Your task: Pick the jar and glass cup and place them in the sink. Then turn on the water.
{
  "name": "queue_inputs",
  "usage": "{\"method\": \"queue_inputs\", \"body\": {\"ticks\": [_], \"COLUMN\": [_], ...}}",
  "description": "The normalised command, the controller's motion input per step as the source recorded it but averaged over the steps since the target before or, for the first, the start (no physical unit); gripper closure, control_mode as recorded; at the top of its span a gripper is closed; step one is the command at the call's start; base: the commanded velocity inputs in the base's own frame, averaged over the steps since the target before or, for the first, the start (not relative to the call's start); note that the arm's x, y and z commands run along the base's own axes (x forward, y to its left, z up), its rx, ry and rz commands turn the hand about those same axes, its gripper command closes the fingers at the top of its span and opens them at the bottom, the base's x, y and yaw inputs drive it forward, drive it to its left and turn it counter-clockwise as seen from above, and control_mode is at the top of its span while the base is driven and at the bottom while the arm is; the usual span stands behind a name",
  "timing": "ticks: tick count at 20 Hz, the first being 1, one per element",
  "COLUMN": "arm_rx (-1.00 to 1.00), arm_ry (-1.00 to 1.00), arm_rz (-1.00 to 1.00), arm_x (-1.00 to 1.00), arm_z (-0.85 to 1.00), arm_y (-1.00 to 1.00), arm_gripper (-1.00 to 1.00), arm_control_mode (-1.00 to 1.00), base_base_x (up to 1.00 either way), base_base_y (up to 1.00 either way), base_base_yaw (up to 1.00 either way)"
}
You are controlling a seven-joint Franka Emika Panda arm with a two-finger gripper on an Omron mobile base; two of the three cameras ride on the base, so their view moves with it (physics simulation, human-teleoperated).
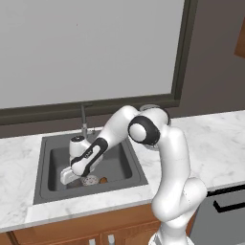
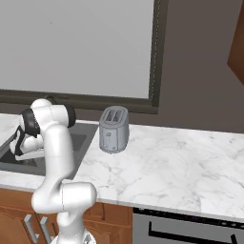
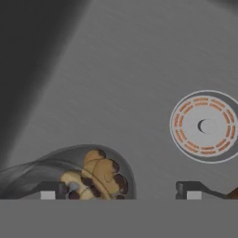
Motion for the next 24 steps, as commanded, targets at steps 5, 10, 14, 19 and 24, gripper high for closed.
{"method": "queue_inputs", "body": {"ticks": [5,10,14,19,24], "arm_rx": [0.0,0.0,0.0,0.0,0.01], "arm_ry": [0.0,-0.02,-0.03,-0.06,-0.01], "arm_rz": [0.0,0.0,0.0,0.0,0.0], "arm_x": [0.0,0.02,-0.01,-0.01,0.0], "arm_z": [0.0,0.22,0.67,0.7,0.75], "arm_y": [0.0,0.0,0.0,-0.01,-0.05], "arm_gripper": [-1.0,-1.0,-1.0,-1.0,-1.0], "arm_control_mode": [-1.0,-1.0,-1.0,-1.0,-1.0], "base_base_x": [0.0,0.0,0.0,0.0,0.0], "base_base_y": [0.0,0.0,0.0,0.0,0.0], "base_base_yaw": [0.0,0.0,0.0,0.0,0.0]}}
